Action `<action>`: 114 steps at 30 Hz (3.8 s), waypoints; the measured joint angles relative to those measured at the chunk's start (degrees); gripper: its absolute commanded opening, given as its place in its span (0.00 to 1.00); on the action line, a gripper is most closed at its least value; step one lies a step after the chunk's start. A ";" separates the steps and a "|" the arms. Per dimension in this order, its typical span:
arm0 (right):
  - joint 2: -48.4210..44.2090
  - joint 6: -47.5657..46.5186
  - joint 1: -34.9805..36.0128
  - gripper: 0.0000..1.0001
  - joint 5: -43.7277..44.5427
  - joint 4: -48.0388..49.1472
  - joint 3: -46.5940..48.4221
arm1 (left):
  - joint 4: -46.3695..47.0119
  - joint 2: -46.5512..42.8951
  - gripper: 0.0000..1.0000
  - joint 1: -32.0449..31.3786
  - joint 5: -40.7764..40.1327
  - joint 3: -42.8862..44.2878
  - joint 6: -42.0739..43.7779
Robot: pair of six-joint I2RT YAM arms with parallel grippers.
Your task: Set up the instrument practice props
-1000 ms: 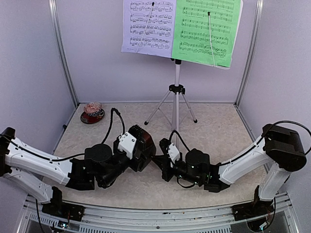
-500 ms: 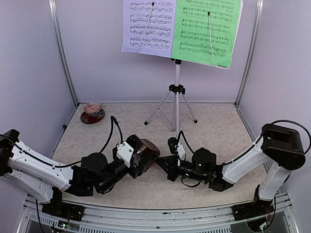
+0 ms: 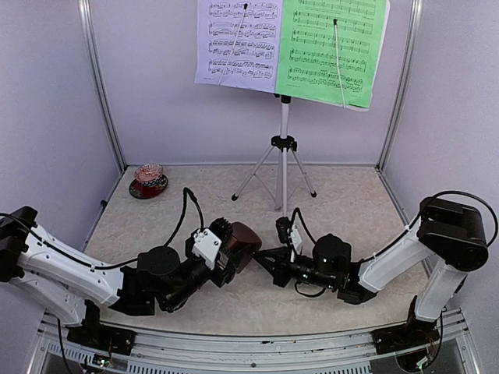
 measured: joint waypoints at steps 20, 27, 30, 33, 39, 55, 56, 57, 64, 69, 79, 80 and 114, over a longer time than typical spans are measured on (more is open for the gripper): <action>-2.34 -4.83 -2.14 0.69 -4.74 -7.39 -2.27 | -29.31 13.75 0.17 11.10 10.08 19.15 -18.03; -11.23 -6.14 -2.16 0.80 -3.32 -11.58 -4.26 | -30.73 14.43 0.40 12.09 14.53 19.82 -19.23; -15.26 -6.86 -2.16 0.82 -2.05 -13.94 -4.26 | -30.62 14.43 0.58 12.57 16.13 19.82 -19.23; -18.56 -7.61 -2.23 0.84 -0.57 -16.68 -3.96 | -30.34 14.40 0.70 12.72 17.57 19.80 -19.23; -22.56 -8.52 -2.49 0.86 1.55 -21.73 -2.40 | -27.96 12.09 0.83 12.72 19.04 16.92 -19.50; -22.62 -11.23 -2.56 0.85 4.11 -31.43 9.94 | -12.26 -1.64 0.88 13.07 21.73 1.25 -20.46; -22.21 -11.39 -2.60 0.85 4.07 -31.85 10.86 | -11.65 -1.66 0.87 13.07 21.84 0.87 -20.46; -21.64 -11.52 -2.67 0.84 4.02 -32.30 11.87 | -11.15 -1.66 0.86 13.09 21.94 0.55 -20.46; -15.78 -11.45 -4.33 0.81 1.07 -36.87 19.37 | -6.10 -0.96 0.76 13.29 22.56 -0.17 -20.02; -13.97 -9.09 -5.99 0.77 -2.69 -39.39 20.94 | -3.17 0.48 0.70 14.05 23.43 -0.17 -19.15; -11.74 -1.60 -9.94 0.74 -11.34 -39.69 21.20 | -0.66 2.56 0.62 15.50 24.83 -0.09 -18.51; -11.50 -1.22 -9.99 0.74 -11.87 -39.82 21.20 | -0.63 2.80 0.61 15.56 24.94 -0.02 -18.43; -9.11 3.13 -10.43 0.54 -15.08 -39.43 22.21 | 1.60 4.79 0.21 15.54 26.10 0.63 -15.78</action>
